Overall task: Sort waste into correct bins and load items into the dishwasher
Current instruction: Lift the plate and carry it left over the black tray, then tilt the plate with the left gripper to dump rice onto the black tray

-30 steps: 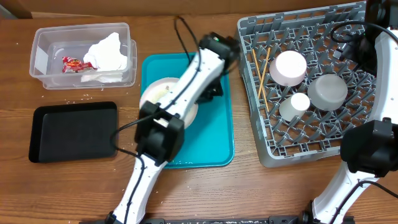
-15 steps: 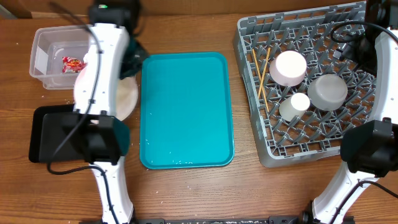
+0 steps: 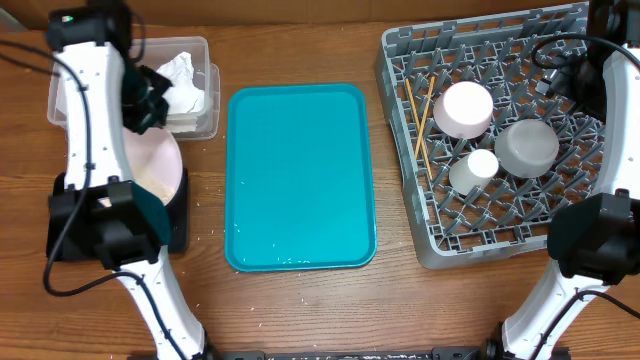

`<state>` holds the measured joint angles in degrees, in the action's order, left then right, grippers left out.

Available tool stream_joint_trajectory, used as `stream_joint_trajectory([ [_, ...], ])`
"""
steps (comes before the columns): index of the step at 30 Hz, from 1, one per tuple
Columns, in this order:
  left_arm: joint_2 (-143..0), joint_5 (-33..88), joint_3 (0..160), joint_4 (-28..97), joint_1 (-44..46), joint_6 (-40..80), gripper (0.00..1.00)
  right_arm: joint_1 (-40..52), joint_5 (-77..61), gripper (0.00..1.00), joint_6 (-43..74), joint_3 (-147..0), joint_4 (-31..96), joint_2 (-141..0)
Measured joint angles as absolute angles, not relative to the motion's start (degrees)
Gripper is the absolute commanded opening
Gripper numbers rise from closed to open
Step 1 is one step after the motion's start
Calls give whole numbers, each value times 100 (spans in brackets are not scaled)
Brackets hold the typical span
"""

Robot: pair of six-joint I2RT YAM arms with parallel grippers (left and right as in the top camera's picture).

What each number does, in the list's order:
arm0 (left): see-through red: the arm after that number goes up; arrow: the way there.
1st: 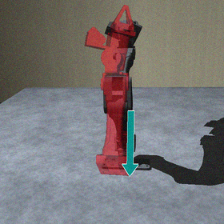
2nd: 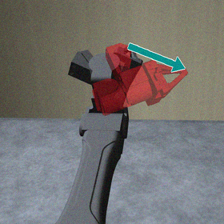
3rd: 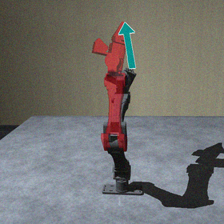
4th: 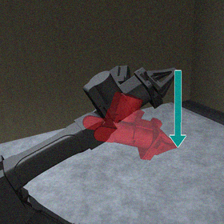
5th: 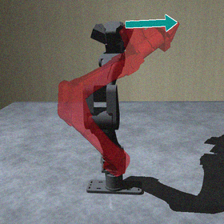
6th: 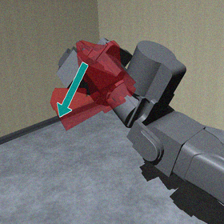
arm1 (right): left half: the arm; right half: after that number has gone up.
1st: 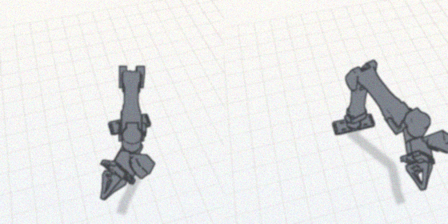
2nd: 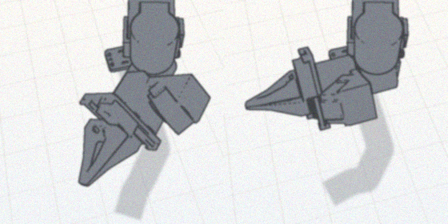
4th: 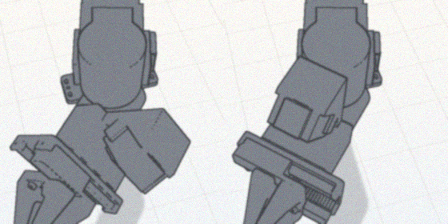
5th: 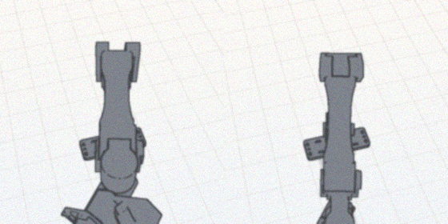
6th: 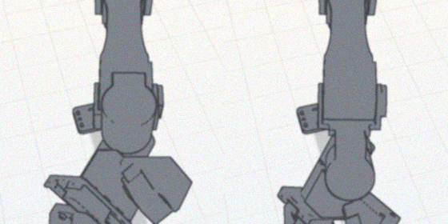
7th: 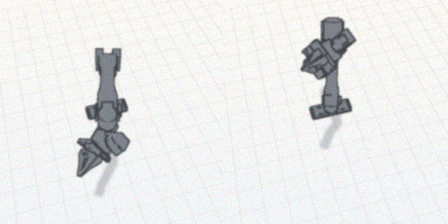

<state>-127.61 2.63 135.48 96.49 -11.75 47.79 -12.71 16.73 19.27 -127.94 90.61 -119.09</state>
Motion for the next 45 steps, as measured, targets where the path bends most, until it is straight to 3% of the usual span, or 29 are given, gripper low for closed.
stream_joint_trajectory([
  [24, -12761, 2687, 13548, 9649, -2532, 3758, 4, -1271, 1673, 100, 1929, -12794, 9061, -11909],
  [36, -12761, 3391, 13441, 9651, -3385, 3704, 4, -1271, 1673, 100, 1929, -12794, 9063, -11909],
  [45, -12761, 3758, 13388, 9649, -3461, 3706, 4, -1271, 1673, 100, 1927, -12794, 9063, -11909],
])
